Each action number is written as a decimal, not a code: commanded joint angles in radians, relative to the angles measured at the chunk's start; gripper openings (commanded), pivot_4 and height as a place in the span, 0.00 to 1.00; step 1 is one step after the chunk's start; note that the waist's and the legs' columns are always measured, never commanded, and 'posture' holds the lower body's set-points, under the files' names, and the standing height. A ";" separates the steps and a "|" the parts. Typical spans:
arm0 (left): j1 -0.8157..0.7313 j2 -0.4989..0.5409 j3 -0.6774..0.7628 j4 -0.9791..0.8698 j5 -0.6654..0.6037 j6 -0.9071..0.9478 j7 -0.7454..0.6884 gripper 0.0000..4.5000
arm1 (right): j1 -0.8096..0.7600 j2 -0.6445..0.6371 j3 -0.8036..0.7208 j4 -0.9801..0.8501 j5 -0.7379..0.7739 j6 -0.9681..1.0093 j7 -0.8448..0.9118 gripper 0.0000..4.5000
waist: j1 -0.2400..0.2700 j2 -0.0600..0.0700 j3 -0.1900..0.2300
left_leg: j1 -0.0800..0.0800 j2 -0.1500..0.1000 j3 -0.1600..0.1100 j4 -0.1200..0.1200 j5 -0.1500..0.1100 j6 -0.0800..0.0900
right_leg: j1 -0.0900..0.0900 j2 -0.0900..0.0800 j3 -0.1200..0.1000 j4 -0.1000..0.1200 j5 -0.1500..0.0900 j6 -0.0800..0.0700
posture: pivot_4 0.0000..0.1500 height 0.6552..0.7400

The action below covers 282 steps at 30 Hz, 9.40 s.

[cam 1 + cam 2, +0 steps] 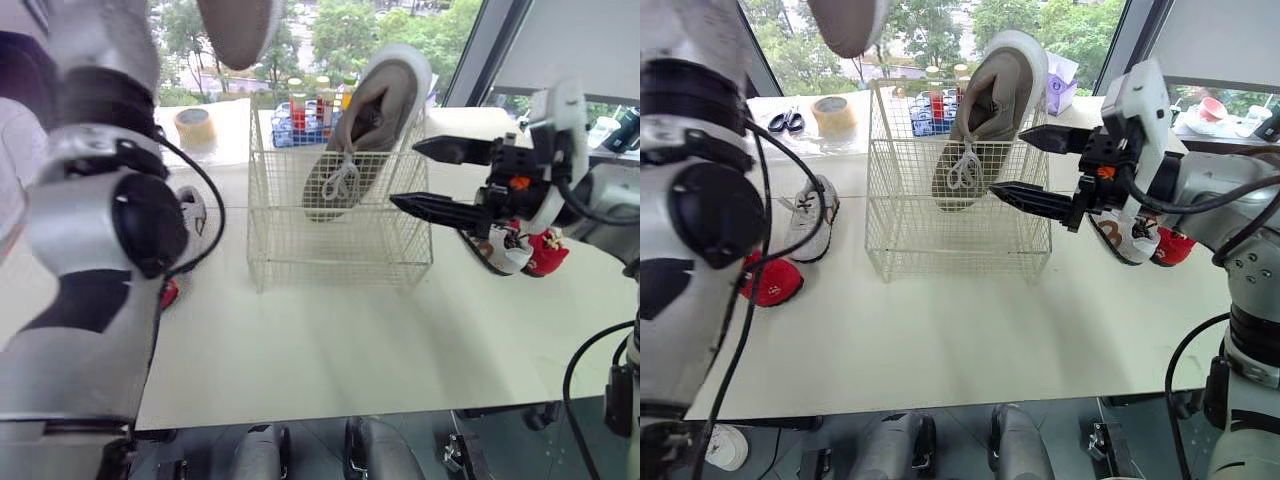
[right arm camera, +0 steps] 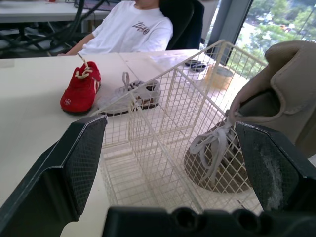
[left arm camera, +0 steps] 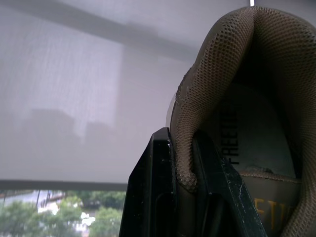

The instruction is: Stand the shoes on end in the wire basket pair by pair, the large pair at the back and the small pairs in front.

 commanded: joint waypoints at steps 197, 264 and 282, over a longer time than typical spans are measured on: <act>1.638 0.330 -0.252 -1.851 -0.762 1.202 -0.125 0.99 | 0.254 0.230 -0.105 1.098 -0.548 -0.773 0.002 1.00 | -0.007 0.028 -0.022 | 0.016 0.003 -0.004 -0.004 -0.005 0.006 | 0.017 0.006 0.006 -0.011 -0.005 -0.008 | 1.00 1.00; 0.425 0.418 -0.072 -0.636 -1.001 1.514 -0.510 0.59 | -0.291 0.194 0.198 0.203 -0.434 -0.740 0.180 0.17 | -0.025 0.023 -0.006 | 0.015 0.000 -0.003 -0.016 0.003 -0.007 | 0.011 0.005 0.005 -0.010 -0.004 0.000 | 1.00 1.00; 0.590 0.211 0.321 -0.841 -1.212 1.378 -0.041 0.06 | -0.196 0.420 -0.075 0.107 0.027 -0.388 -0.286 0.98 | -0.026 0.023 -0.006 | 0.015 0.001 -0.004 -0.016 0.005 -0.010 | 0.010 0.003 0.005 -0.007 -0.004 -0.001 | 1.00 1.00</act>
